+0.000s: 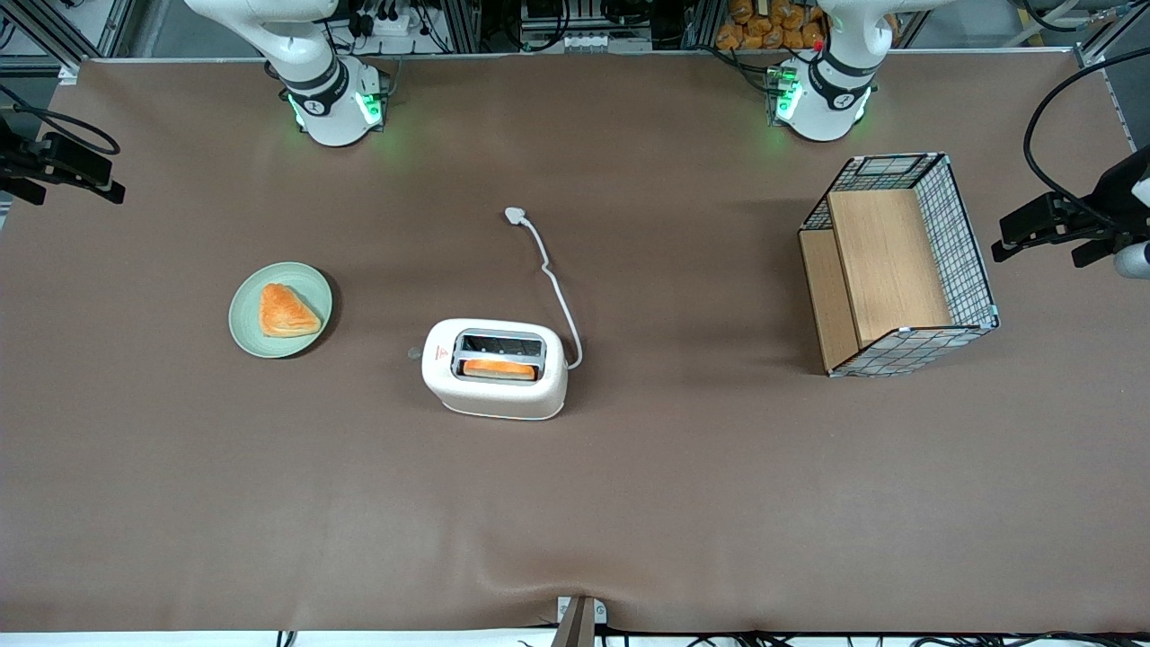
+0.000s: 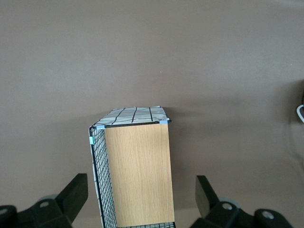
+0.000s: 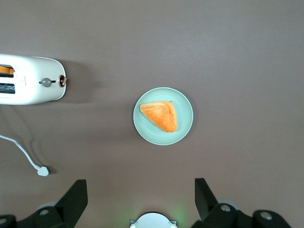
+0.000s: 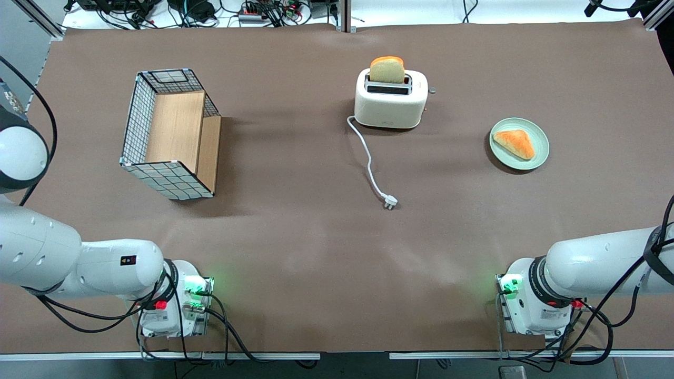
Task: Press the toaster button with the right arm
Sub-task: 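Move the right gripper out from its parked pose toward the white toaster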
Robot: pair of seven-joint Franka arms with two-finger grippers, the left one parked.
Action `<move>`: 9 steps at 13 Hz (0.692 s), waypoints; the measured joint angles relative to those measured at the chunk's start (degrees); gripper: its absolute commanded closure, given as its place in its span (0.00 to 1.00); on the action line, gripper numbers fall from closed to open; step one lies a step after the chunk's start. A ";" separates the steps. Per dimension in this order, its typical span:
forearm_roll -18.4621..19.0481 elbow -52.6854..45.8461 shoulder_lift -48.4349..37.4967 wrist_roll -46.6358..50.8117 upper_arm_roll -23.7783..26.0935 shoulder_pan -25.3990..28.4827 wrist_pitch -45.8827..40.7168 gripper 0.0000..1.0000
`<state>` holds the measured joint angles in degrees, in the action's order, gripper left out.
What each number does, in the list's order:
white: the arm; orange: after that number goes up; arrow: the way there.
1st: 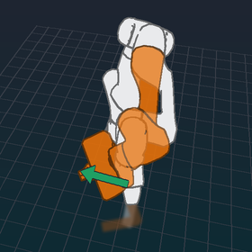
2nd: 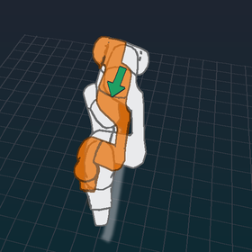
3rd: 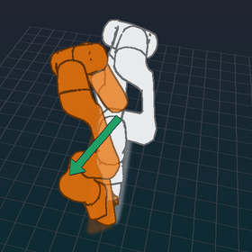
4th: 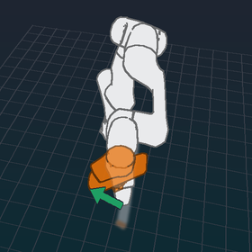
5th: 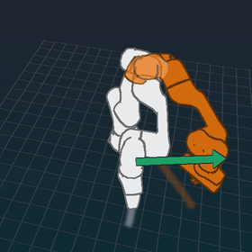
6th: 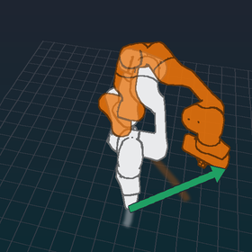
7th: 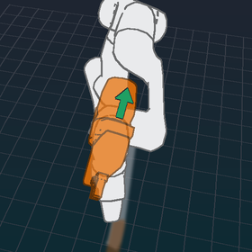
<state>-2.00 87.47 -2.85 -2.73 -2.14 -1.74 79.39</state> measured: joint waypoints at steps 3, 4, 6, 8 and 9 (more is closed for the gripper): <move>0.00 -0.07 0.00 0.00 0.00 0.00 -0.01 0.00; 0.00 -0.15 0.00 0.00 0.01 0.00 -0.01 0.00; -0.14 -0.22 0.14 0.00 0.10 0.00 -0.01 0.00; -1.20 -0.18 1.29 0.00 0.35 0.03 0.01 0.00; -2.47 -0.13 2.54 0.00 0.70 0.05 0.04 0.00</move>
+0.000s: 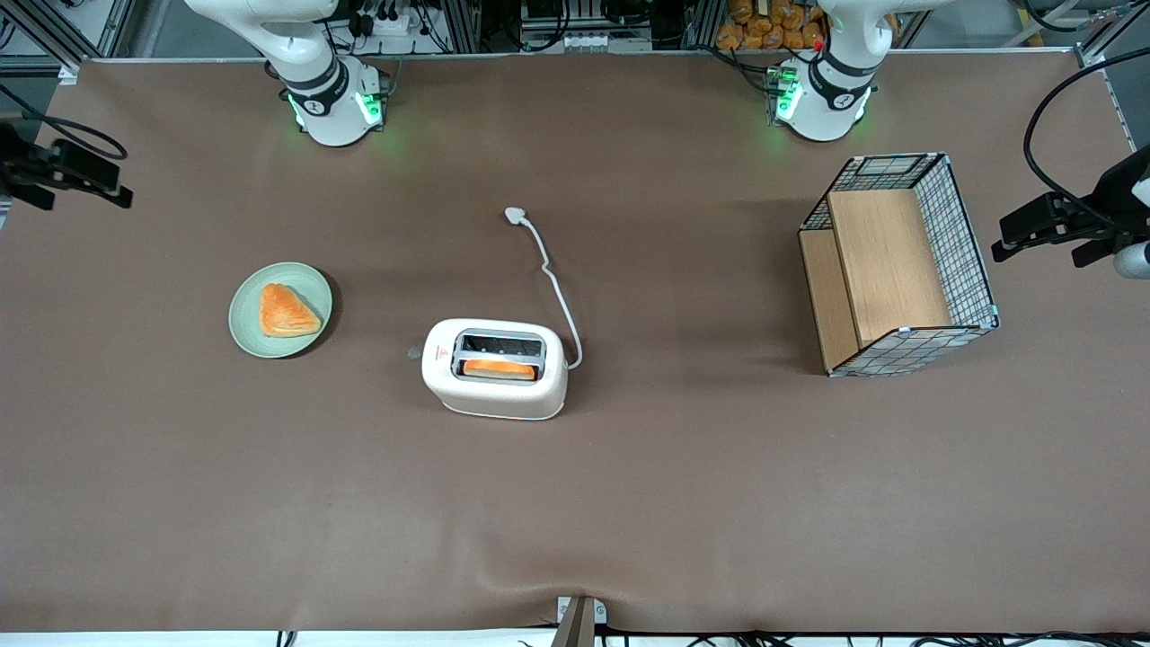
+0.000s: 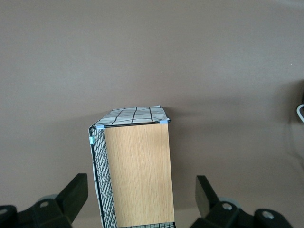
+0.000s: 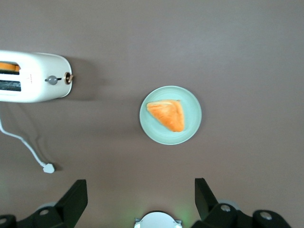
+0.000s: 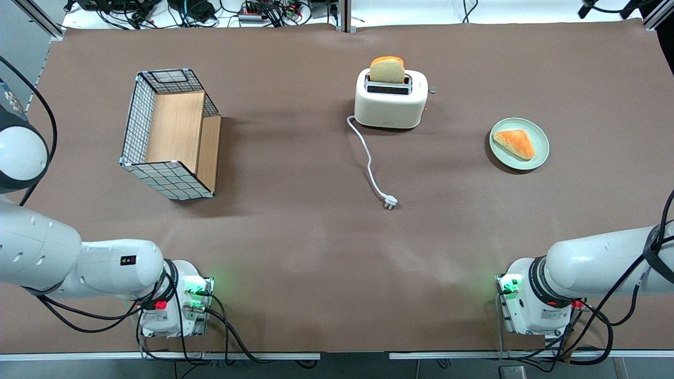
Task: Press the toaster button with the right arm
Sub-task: 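Move the right gripper out from its parked pose toward the white toaster, then swing the right gripper over the plate to the toaster's side lever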
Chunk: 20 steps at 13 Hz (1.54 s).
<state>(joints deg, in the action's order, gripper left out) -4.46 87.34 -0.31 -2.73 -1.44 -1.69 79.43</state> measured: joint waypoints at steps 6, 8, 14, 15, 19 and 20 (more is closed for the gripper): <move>-8.06 4.65 6.55 1.21 5.33 0.78 6.27 0.00; -10.55 5.88 7.67 4.61 6.32 3.09 6.80 0.00; -18.84 6.54 14.73 7.92 6.42 6.22 11.85 0.50; -19.00 6.55 15.69 7.94 6.41 6.37 12.39 0.77; -19.31 6.70 17.52 8.03 6.45 8.10 14.98 1.00; -19.31 7.28 17.65 8.05 6.45 8.66 16.39 1.00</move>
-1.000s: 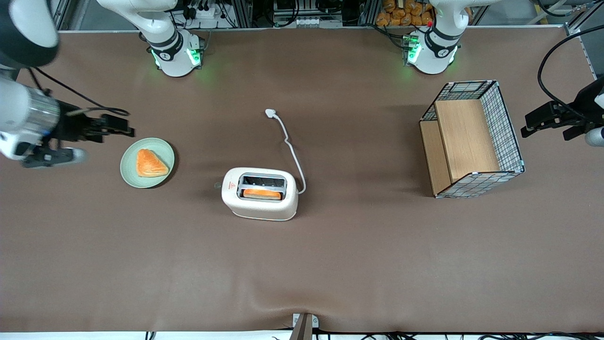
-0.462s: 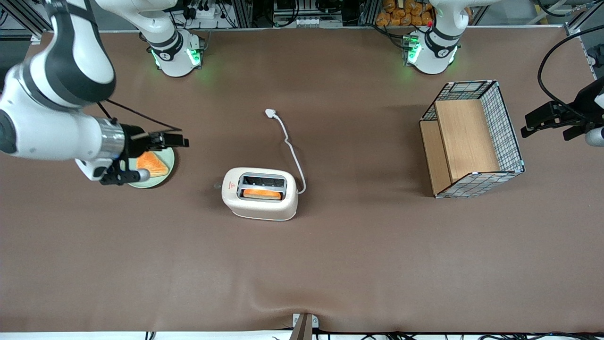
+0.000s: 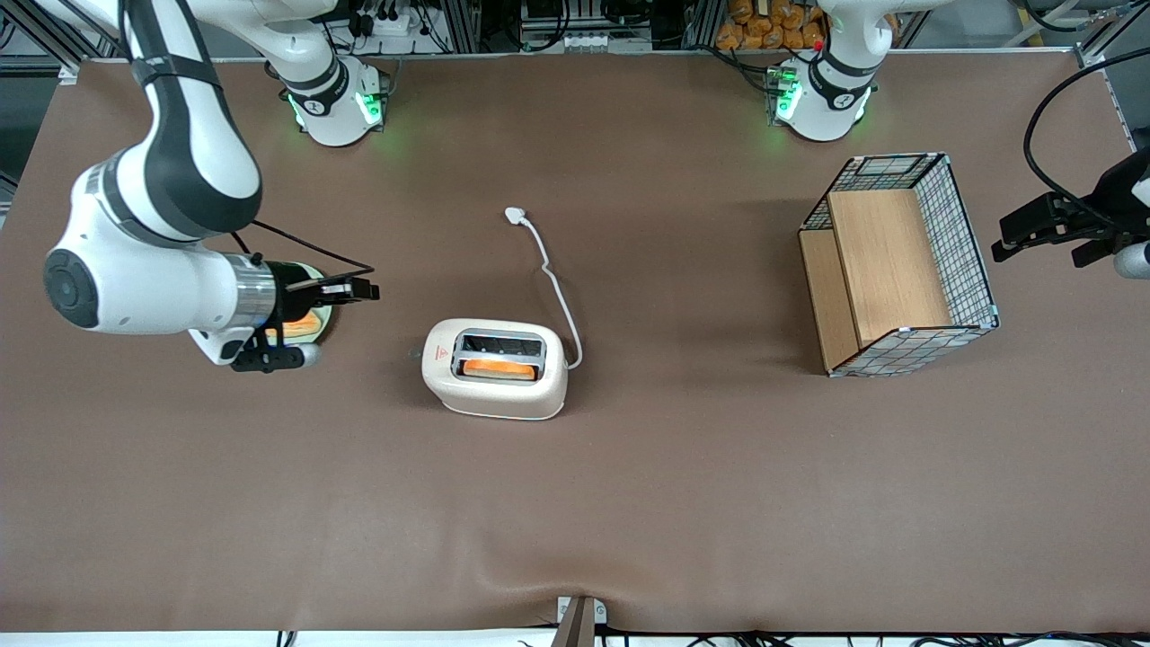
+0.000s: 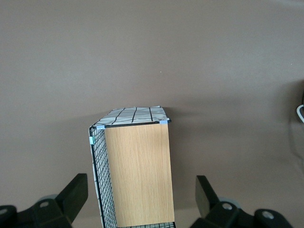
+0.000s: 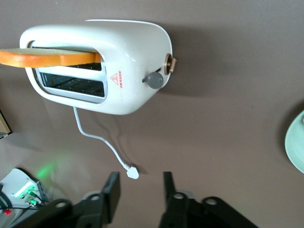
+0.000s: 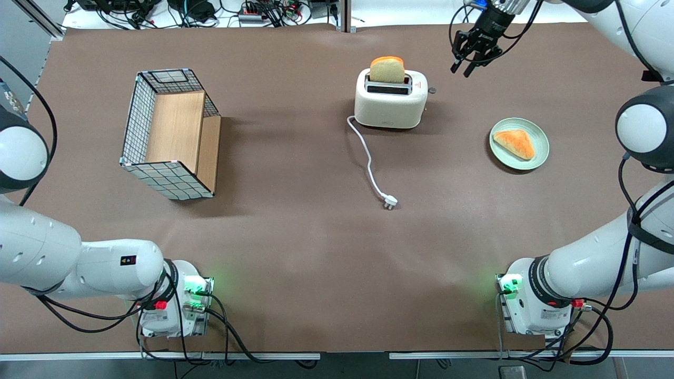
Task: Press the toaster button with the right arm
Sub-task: 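Swing the right gripper over the plate to the toaster's side lever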
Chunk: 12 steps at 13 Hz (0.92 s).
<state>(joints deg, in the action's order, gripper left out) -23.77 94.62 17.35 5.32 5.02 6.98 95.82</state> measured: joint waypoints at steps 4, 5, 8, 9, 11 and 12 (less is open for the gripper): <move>-0.02 4.46 0.98 0.00 0.02 1.33 8.23 1.00; -0.02 4.92 1.30 0.00 0.01 1.34 9.97 1.00; -0.14 5.34 2.69 -0.15 0.01 1.38 14.27 1.00; -0.41 5.38 3.37 -0.20 0.02 1.48 14.95 1.00; -1.13 5.42 4.78 -0.37 0.07 2.10 17.01 1.00; -1.35 5.44 5.53 -0.38 0.09 2.85 18.41 1.00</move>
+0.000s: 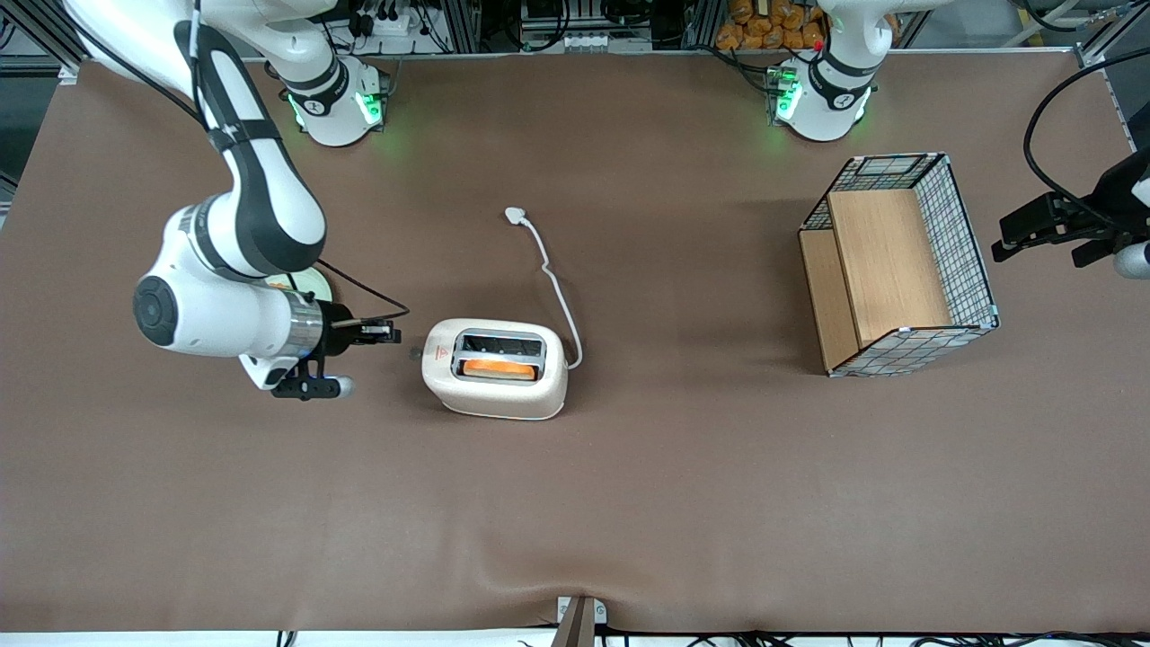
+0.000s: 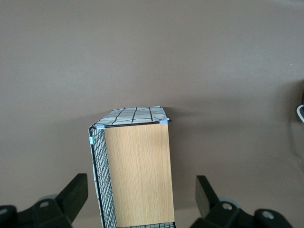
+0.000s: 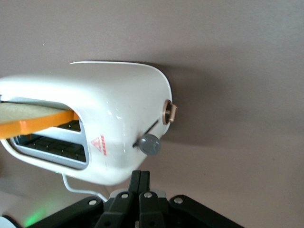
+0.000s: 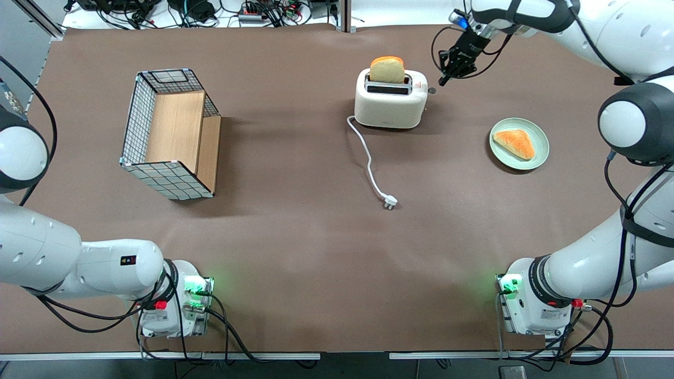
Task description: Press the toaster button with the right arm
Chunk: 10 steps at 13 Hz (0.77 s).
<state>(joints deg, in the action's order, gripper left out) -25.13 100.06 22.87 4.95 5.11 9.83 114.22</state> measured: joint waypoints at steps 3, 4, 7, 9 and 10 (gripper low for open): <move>-0.29 0.05 2.28 -0.04 0.01 1.67 2.85 1.00; -0.31 0.02 2.43 -0.25 -0.10 1.65 2.90 1.00; -0.36 0.04 2.90 -0.72 -0.29 1.64 2.91 1.00; -0.39 0.04 3.30 -0.76 -0.32 1.64 3.01 1.00; -0.41 0.05 3.43 -0.76 -0.33 1.64 3.11 1.00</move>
<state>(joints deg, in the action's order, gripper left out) -25.54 100.11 26.30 4.19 4.77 11.47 117.33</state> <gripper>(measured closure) 0.991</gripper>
